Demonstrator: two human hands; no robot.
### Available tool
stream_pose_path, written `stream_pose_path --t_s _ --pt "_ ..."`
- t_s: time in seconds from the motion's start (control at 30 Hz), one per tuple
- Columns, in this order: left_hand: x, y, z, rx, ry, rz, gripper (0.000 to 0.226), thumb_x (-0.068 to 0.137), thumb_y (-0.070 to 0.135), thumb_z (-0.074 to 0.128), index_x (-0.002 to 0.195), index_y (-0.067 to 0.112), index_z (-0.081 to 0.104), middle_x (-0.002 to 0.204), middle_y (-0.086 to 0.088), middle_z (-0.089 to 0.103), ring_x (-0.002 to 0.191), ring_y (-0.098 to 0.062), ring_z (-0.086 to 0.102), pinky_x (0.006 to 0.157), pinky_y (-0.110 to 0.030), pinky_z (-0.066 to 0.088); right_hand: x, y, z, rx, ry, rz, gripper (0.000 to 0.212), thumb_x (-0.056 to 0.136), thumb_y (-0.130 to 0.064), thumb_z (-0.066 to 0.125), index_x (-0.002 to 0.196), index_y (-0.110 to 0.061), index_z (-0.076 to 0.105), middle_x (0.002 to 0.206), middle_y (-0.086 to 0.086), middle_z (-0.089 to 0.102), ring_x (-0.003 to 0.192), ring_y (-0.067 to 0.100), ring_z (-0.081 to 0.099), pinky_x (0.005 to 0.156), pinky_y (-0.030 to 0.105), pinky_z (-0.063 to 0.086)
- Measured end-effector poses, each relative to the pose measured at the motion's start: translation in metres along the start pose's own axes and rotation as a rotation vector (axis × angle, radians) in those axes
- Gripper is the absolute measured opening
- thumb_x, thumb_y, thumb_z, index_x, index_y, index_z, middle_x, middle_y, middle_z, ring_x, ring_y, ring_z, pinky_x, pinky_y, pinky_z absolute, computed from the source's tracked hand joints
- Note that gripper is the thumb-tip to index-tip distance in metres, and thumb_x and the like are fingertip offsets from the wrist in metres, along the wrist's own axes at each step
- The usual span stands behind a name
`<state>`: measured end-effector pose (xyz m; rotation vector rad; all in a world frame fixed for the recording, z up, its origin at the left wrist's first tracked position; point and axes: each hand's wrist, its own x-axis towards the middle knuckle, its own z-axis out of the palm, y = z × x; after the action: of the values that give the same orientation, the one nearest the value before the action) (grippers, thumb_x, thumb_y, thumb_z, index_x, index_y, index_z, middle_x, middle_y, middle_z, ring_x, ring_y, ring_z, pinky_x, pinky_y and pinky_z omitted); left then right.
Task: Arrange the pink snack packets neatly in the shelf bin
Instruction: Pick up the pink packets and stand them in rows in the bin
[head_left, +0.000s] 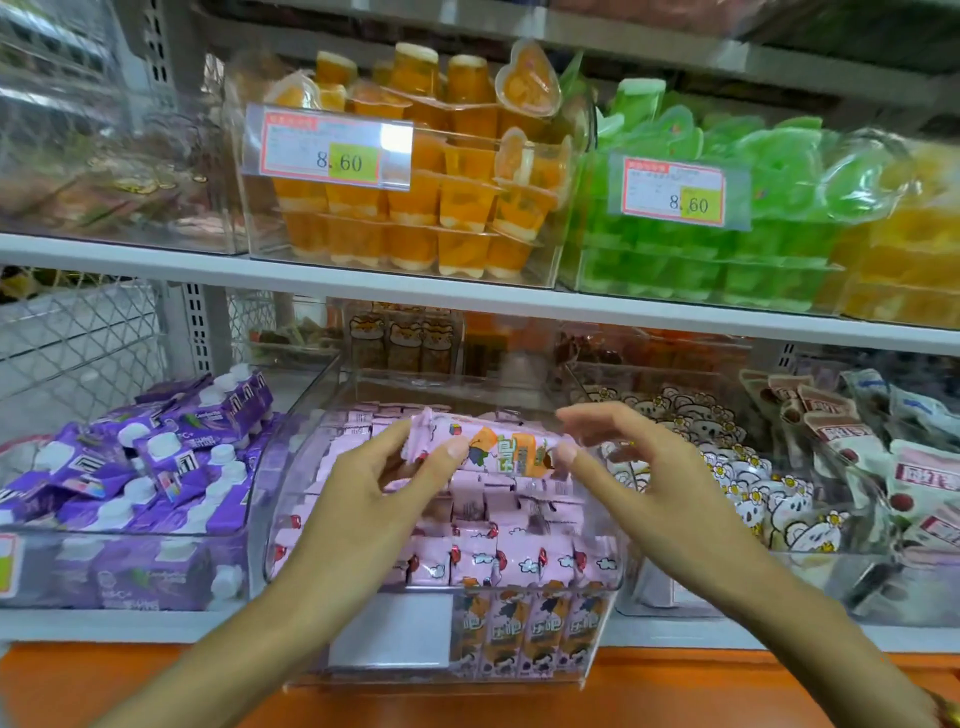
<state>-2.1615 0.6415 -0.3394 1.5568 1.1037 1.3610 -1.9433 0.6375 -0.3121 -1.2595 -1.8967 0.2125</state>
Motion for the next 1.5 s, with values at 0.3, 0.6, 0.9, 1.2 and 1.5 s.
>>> stream_pose_path --t_s 0.3,0.6,0.9,1.2,1.5 --pt "0.004 -0.011 0.0 0.269 0.026 0.089 0.036 0.068 0.064 0.053 0.101 0.05 0.056 0.1 0.049 0.047 0.095 0.026 0.049 0.079 -0.004 0.037 -0.006 0.013 0.007 -0.638 -0.24 -0.222 0.031 0.097 -0.041 0.039 0.107 -0.031 0.067 0.104 -0.015 0.064 0.102 0.013 0.041 0.079 0.03 0.027" --pt "0.014 0.006 0.011 0.504 -0.061 0.255 0.042 0.067 0.072 0.052 0.105 0.056 0.048 0.102 0.035 0.059 0.084 -0.002 0.063 0.077 -0.026 0.052 -0.018 0.01 0.003 -0.9 -0.282 -0.288 0.046 0.097 -0.041 0.023 0.09 -0.027 0.067 0.094 -0.01 0.061 0.1 0.017 0.044 0.082 0.033 0.029" --pt "0.037 0.031 0.004 0.757 -0.302 0.304 0.035 0.073 0.063 0.058 0.102 0.045 0.054 0.107 0.026 0.057 0.079 0.021 0.054 0.07 -0.009 0.042 -0.026 0.016 -0.007 -0.942 -0.098 -0.288 0.04 0.087 -0.037 0.036 0.066 -0.031 0.069 0.089 -0.013 0.061 0.085 0.016 0.055 0.071 0.032 0.04" --pt "0.058 0.045 0.047 1.19 -0.538 0.407 0.04 0.078 0.059 0.063 0.113 0.04 0.056 0.106 0.009 0.067 0.1 -0.013 0.059 0.074 -0.03 0.042 -0.028 0.02 -0.002 -0.899 -0.095 -0.286 0.039 0.089 -0.036 0.035 0.072 -0.03 0.069 0.089 -0.011 0.061 0.084 0.016 0.053 0.067 0.031 0.045" --pt "0.049 -0.008 0.044 0.849 -0.695 0.185 0.04 0.095 0.048 0.043 0.089 0.019 0.069 0.091 0.001 0.061 0.087 -0.005 0.052 0.074 -0.002 0.033 -0.02 0.03 -0.012 -0.174 0.125 0.178 0.016 0.085 -0.015 0.063 0.09 -0.029 0.062 0.076 -0.01 0.061 0.063 0.003 0.055 0.057 0.023 0.045"
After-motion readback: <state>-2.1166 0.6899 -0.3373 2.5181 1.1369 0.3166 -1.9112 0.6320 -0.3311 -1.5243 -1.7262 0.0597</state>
